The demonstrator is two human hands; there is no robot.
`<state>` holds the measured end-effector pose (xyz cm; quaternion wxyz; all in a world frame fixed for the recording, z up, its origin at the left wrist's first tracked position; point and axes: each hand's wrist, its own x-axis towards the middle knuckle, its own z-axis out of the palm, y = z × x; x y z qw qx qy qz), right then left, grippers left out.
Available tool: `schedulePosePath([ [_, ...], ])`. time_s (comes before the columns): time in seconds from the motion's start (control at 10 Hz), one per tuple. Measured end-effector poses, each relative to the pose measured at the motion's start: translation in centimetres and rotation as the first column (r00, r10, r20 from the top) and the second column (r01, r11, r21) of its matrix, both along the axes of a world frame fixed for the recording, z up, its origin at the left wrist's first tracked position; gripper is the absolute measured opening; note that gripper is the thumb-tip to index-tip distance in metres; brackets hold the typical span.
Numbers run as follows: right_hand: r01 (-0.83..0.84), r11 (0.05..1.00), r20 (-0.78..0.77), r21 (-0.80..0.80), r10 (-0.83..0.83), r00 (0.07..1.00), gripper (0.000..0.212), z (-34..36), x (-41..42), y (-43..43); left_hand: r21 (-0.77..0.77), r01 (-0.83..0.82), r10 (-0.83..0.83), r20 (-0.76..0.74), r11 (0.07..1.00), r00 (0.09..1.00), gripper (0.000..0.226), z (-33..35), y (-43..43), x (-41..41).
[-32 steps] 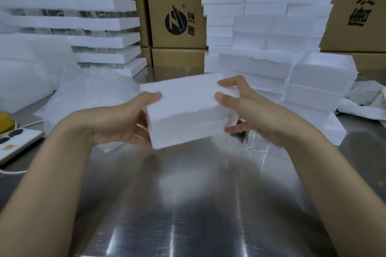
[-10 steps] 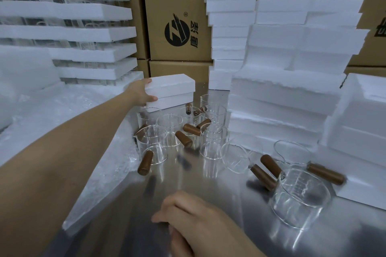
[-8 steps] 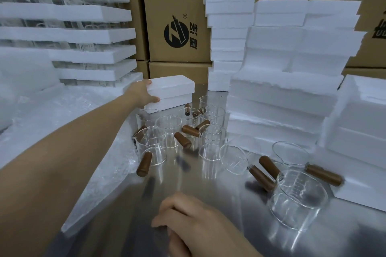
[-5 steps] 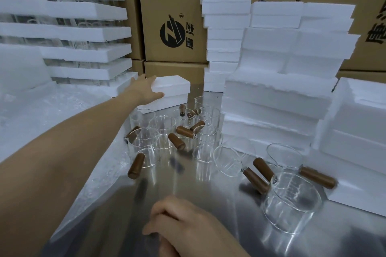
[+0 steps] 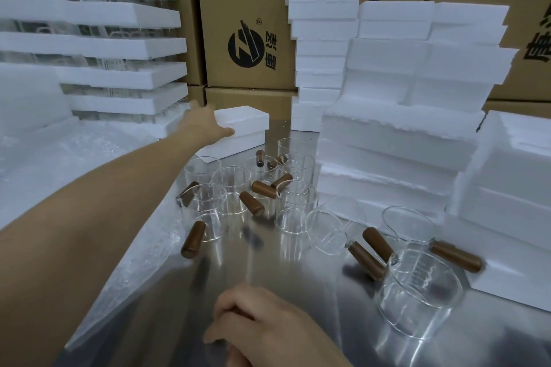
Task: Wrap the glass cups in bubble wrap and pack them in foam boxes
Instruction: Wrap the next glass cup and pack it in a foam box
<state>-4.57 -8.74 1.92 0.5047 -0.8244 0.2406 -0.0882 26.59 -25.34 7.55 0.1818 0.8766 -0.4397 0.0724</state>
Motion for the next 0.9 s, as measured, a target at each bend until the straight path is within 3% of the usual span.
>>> schedulePosePath([
  [0.1,0.084,0.996,-0.011,-0.038,-0.084,0.996,0.021,-1.4,0.8,-0.4,-0.105,-0.099,0.062,-0.311,0.99,0.948,0.123,-0.5,0.2,0.8],
  [0.2,0.103,0.989,-0.03,-0.105,-0.107,0.994,0.022,-2.0,0.9,-0.3,-0.195,-0.092,-0.036,-0.568,0.976,0.822,0.124,-1.4,0.1,2.7],
  [0.4,-0.017,1.0,-0.071,-0.004,0.017,0.997,0.025,-0.7,0.9,-0.7,-0.22,-0.001,-0.139,-0.62,0.975,0.772,0.111,-2.4,0.8,4.5],
  [0.5,0.011,0.998,-0.005,-0.062,-0.011,1.0,0.027,-1.3,1.1,-0.8,-0.231,0.033,-0.173,-0.62,0.972,0.765,0.108,-2.5,1.0,4.7],
  [0.9,0.082,0.996,-0.08,-0.048,-0.086,0.993,0.021,-1.7,1.5,-0.5,-0.265,0.076,-0.203,-0.495,0.961,0.845,0.106,-2.9,1.3,4.9],
])
